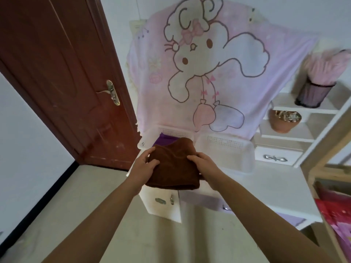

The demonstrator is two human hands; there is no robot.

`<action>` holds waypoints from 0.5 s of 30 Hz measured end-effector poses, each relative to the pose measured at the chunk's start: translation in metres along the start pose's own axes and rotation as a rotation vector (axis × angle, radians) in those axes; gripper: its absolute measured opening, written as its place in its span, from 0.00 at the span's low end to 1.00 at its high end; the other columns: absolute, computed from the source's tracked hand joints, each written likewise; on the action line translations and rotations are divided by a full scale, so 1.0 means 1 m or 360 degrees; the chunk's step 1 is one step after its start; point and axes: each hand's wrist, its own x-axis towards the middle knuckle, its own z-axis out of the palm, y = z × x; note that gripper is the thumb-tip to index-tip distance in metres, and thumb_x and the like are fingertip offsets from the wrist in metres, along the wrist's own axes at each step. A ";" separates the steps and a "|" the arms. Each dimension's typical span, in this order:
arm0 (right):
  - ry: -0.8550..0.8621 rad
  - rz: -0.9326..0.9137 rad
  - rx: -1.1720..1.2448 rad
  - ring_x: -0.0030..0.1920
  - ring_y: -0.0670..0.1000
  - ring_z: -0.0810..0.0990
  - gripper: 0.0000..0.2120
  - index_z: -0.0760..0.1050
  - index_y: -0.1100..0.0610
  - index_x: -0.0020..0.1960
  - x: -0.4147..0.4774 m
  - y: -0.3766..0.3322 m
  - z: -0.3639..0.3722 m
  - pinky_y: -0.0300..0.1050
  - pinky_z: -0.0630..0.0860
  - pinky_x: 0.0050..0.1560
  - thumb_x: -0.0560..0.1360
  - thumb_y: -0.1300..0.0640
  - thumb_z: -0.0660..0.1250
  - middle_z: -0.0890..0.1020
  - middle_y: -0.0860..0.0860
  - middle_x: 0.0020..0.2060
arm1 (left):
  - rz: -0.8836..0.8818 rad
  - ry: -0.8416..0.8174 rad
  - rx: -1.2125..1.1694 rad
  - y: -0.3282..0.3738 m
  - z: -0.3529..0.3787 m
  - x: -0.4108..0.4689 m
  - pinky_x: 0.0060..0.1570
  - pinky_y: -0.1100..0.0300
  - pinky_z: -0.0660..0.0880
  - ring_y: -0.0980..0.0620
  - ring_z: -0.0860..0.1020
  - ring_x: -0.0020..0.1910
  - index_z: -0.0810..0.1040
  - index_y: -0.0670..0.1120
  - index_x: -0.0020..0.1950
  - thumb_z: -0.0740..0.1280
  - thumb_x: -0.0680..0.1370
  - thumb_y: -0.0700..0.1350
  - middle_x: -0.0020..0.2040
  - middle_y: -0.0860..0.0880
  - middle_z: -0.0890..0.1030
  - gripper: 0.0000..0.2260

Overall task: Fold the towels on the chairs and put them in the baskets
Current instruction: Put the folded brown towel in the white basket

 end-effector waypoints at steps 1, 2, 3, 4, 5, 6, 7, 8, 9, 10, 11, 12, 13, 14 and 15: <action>-0.0031 0.0025 -0.0001 0.50 0.50 0.81 0.13 0.72 0.52 0.64 0.026 -0.003 0.005 0.45 0.79 0.43 0.81 0.50 0.64 0.82 0.50 0.52 | -0.0046 0.0000 -0.0015 -0.002 -0.006 0.024 0.50 0.58 0.78 0.50 0.82 0.52 0.76 0.57 0.66 0.66 0.77 0.38 0.56 0.47 0.82 0.21; -0.0043 0.0060 -0.0010 0.51 0.51 0.81 0.13 0.72 0.52 0.64 0.045 -0.008 0.009 0.45 0.79 0.43 0.81 0.51 0.64 0.82 0.51 0.53 | -0.0092 -0.0004 -0.0018 -0.004 -0.010 0.045 0.46 0.60 0.77 0.50 0.82 0.50 0.76 0.57 0.66 0.66 0.78 0.38 0.55 0.47 0.83 0.20; -0.0058 0.0077 -0.0016 0.52 0.51 0.81 0.12 0.72 0.52 0.63 0.067 -0.010 0.012 0.45 0.79 0.43 0.81 0.51 0.64 0.82 0.51 0.53 | -0.0138 -0.0020 -0.0039 -0.008 -0.014 0.070 0.43 0.61 0.76 0.50 0.83 0.49 0.76 0.56 0.66 0.66 0.78 0.38 0.53 0.46 0.83 0.20; -0.0060 0.0109 -0.0026 0.52 0.51 0.82 0.11 0.73 0.52 0.62 0.089 -0.013 0.018 0.44 0.79 0.42 0.81 0.51 0.64 0.82 0.51 0.53 | -0.0185 -0.0042 -0.0047 -0.012 -0.016 0.096 0.40 0.63 0.76 0.50 0.83 0.48 0.76 0.55 0.65 0.65 0.78 0.37 0.53 0.46 0.84 0.19; -0.0050 0.0129 -0.0034 0.51 0.50 0.82 0.11 0.73 0.53 0.61 0.109 -0.012 0.020 0.44 0.79 0.41 0.81 0.51 0.64 0.82 0.51 0.53 | -0.0219 -0.0057 -0.0033 -0.016 -0.017 0.118 0.39 0.63 0.75 0.50 0.82 0.48 0.76 0.55 0.65 0.65 0.78 0.37 0.53 0.46 0.84 0.19; -0.0029 0.0154 -0.0020 0.51 0.50 0.82 0.10 0.74 0.53 0.61 0.131 -0.012 0.024 0.44 0.80 0.42 0.81 0.51 0.64 0.83 0.52 0.53 | -0.0244 -0.0077 -0.0028 -0.019 -0.018 0.142 0.39 0.63 0.75 0.50 0.82 0.49 0.77 0.55 0.64 0.65 0.78 0.37 0.53 0.46 0.83 0.19; 0.0012 0.0179 0.0008 0.51 0.51 0.83 0.10 0.74 0.53 0.60 0.159 -0.009 0.029 0.44 0.80 0.42 0.81 0.52 0.64 0.83 0.52 0.52 | -0.0260 -0.0123 -0.0003 -0.025 -0.020 0.173 0.39 0.63 0.75 0.50 0.82 0.49 0.77 0.55 0.64 0.65 0.78 0.37 0.54 0.46 0.83 0.18; 0.0048 0.0192 0.0018 0.51 0.51 0.83 0.10 0.75 0.53 0.60 0.173 -0.009 0.031 0.44 0.81 0.43 0.81 0.52 0.64 0.84 0.52 0.52 | -0.0255 -0.0153 0.0000 -0.029 -0.019 0.191 0.41 0.62 0.75 0.49 0.82 0.51 0.77 0.55 0.64 0.65 0.78 0.37 0.54 0.46 0.83 0.18; 0.0094 0.0215 0.0035 0.51 0.51 0.83 0.10 0.75 0.53 0.60 0.194 -0.008 0.034 0.45 0.81 0.44 0.81 0.53 0.64 0.84 0.52 0.52 | -0.0259 -0.0189 0.0011 -0.034 -0.019 0.217 0.42 0.62 0.76 0.49 0.82 0.52 0.77 0.54 0.65 0.65 0.78 0.38 0.55 0.46 0.83 0.18; 0.0152 0.0246 0.0064 0.51 0.51 0.83 0.10 0.75 0.54 0.61 0.212 -0.009 0.038 0.45 0.80 0.44 0.81 0.53 0.64 0.83 0.52 0.52 | -0.0263 -0.0230 0.0023 -0.037 -0.019 0.241 0.42 0.62 0.76 0.49 0.82 0.52 0.76 0.53 0.66 0.64 0.78 0.38 0.56 0.46 0.82 0.19; 0.0227 0.0289 0.0089 0.51 0.51 0.82 0.11 0.74 0.54 0.61 0.236 -0.009 0.043 0.45 0.79 0.44 0.80 0.54 0.64 0.83 0.52 0.52 | -0.0286 -0.0292 0.0046 -0.042 -0.020 0.273 0.41 0.62 0.76 0.49 0.82 0.51 0.75 0.52 0.67 0.64 0.78 0.38 0.57 0.45 0.82 0.19; 0.0293 0.0340 0.0120 0.51 0.51 0.81 0.12 0.74 0.55 0.62 0.257 -0.010 0.049 0.45 0.79 0.44 0.80 0.54 0.64 0.82 0.52 0.53 | -0.0316 -0.0353 0.0072 -0.046 -0.021 0.300 0.40 0.63 0.76 0.50 0.81 0.51 0.75 0.51 0.68 0.64 0.79 0.37 0.58 0.45 0.81 0.19; 0.0333 0.0394 0.0137 0.52 0.52 0.81 0.12 0.74 0.55 0.62 0.276 -0.008 0.054 0.45 0.78 0.44 0.80 0.55 0.64 0.81 0.53 0.53 | -0.0349 -0.0397 0.0103 -0.050 -0.023 0.323 0.39 0.64 0.75 0.50 0.81 0.51 0.74 0.50 0.69 0.64 0.79 0.38 0.59 0.44 0.81 0.19; 0.0369 0.0438 0.0155 0.53 0.53 0.81 0.13 0.74 0.56 0.63 0.292 -0.007 0.058 0.46 0.79 0.46 0.80 0.56 0.64 0.81 0.54 0.54 | -0.0370 -0.0427 0.0124 -0.052 -0.024 0.341 0.38 0.64 0.75 0.50 0.81 0.50 0.74 0.50 0.69 0.64 0.79 0.38 0.59 0.44 0.81 0.19; 0.0417 0.0464 0.0172 0.53 0.53 0.81 0.13 0.74 0.56 0.63 0.308 -0.004 0.061 0.48 0.80 0.49 0.79 0.56 0.64 0.81 0.54 0.55 | -0.0382 -0.0451 0.0160 -0.054 -0.025 0.359 0.38 0.65 0.75 0.51 0.81 0.50 0.74 0.50 0.69 0.64 0.79 0.38 0.59 0.44 0.81 0.19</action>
